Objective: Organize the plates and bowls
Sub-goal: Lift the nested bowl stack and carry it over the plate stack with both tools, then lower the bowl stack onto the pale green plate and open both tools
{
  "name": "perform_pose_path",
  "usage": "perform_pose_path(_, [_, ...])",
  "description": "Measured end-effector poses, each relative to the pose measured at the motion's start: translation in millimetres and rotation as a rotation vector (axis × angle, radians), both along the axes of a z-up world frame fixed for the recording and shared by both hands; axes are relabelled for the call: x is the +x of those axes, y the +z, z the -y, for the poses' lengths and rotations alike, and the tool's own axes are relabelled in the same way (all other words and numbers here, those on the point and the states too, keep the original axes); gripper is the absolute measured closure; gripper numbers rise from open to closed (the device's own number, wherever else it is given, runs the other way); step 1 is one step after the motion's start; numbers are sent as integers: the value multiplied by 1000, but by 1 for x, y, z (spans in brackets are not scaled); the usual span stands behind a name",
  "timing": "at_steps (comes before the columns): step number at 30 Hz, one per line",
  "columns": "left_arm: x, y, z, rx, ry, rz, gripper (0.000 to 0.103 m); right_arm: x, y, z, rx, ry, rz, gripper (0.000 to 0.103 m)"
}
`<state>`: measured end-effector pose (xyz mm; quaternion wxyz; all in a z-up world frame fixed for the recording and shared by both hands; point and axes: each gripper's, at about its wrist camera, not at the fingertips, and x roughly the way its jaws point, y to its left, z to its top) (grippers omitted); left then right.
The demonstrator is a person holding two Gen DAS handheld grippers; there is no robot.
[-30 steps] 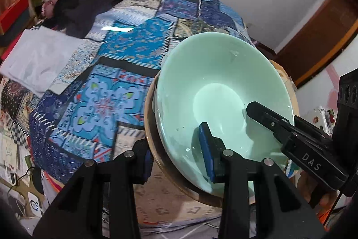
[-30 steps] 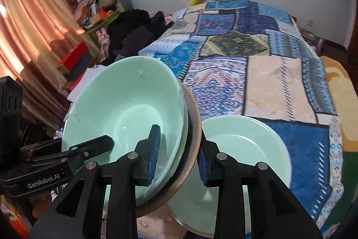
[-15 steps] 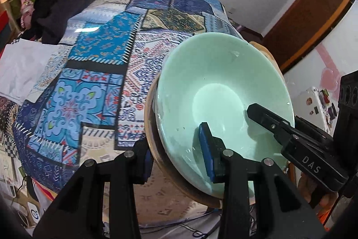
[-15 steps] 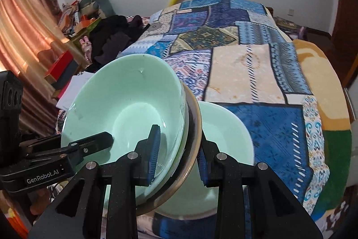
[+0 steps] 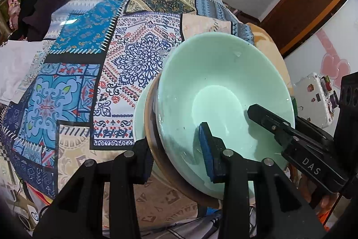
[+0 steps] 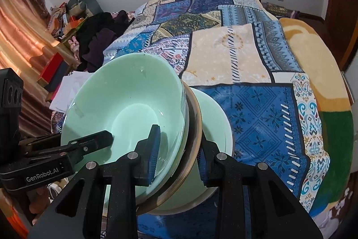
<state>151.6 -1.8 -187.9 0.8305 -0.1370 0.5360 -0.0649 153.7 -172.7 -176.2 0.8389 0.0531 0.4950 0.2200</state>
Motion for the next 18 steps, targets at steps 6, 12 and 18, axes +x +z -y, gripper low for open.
perform_pose_path(6, [6,-11,1,-3,-1,-26,66,4,-8,1,-2,1,-22,75])
perform_pose_path(12, [11,-24,0,-16,0,-54,66,4,-16,1,-5,3,-41,75])
perform_pose_path(18, [13,-31,-2,-13,-3,-42,66,2,-20,4,7,13,-43,76])
